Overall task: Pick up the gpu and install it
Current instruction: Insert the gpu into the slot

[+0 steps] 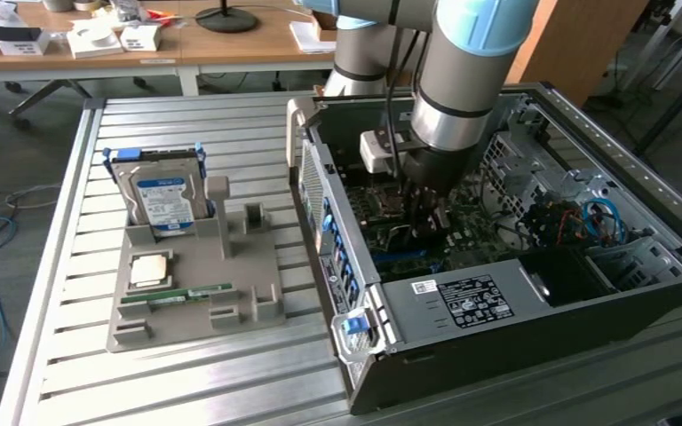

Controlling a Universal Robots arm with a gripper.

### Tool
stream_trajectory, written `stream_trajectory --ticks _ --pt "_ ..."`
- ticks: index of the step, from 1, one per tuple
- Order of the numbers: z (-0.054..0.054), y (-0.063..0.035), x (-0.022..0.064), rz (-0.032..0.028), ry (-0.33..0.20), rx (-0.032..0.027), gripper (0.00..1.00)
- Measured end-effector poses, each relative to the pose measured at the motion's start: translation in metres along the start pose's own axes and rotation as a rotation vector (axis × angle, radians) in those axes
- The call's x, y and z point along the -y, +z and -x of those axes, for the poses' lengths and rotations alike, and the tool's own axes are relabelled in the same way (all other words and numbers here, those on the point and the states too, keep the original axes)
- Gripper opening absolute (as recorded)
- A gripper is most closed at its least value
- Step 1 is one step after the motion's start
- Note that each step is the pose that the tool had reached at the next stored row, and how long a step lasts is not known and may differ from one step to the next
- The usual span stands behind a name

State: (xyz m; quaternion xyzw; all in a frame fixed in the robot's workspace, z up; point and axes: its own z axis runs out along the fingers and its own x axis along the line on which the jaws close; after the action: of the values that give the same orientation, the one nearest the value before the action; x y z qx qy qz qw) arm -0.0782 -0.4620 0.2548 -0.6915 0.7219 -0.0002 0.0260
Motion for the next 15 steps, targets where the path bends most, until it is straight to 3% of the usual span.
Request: stream_trajectory --ticks 8,15 --pt "0.001 -0.0343 0.0013 0.0001 0.0 0.0011 0.33" --pt "0.002 -0.0587 0.0023 0.0 0.0 0.0014 0.33"
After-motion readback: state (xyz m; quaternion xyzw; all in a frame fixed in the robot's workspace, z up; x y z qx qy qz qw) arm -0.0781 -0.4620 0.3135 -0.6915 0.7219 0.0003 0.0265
